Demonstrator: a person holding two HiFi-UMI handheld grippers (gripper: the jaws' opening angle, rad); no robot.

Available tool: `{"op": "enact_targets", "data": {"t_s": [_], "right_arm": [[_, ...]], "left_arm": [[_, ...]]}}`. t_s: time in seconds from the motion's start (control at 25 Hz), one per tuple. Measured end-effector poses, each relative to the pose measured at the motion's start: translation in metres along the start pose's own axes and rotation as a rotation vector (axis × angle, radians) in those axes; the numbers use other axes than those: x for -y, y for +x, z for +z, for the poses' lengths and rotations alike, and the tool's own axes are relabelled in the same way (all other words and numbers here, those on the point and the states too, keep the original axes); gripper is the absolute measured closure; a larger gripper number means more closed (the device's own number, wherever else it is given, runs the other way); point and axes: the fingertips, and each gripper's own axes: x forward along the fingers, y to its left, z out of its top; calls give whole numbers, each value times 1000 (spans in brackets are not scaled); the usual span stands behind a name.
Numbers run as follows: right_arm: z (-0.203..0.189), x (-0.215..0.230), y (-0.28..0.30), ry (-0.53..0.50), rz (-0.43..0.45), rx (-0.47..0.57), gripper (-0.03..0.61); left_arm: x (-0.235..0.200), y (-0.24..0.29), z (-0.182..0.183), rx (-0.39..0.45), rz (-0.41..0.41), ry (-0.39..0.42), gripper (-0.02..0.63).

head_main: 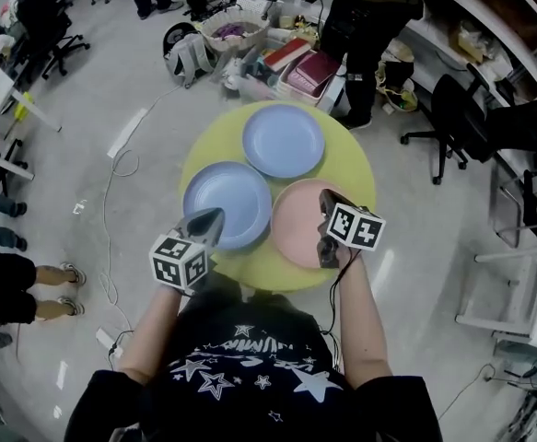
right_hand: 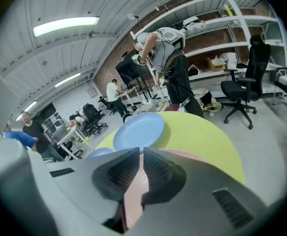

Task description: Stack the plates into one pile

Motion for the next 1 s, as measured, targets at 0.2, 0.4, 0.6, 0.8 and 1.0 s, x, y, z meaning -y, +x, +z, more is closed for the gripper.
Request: {"op": "enact_targets", "data": {"t_s": [0.2,0.4,0.6,0.8,1.0], "right_arm": [[7,7,18,17,-37,-34,560],[18,16,41,78,-63,-50,502],[36,27,63,110,-88,-51,462],[44,37,83,134,-86,-86,439],[45,44,103,169,-87,-154,423]], "left_arm": [[-18,18,8,-20,-24,-17,594],[-36,35,19,-41,-51,-32,594],[-52,50,28,-59,-61,-43,594],[-60,62,32,-67,-70,-46,594],[-67,68,32,-82,-71,-55,594]]}}
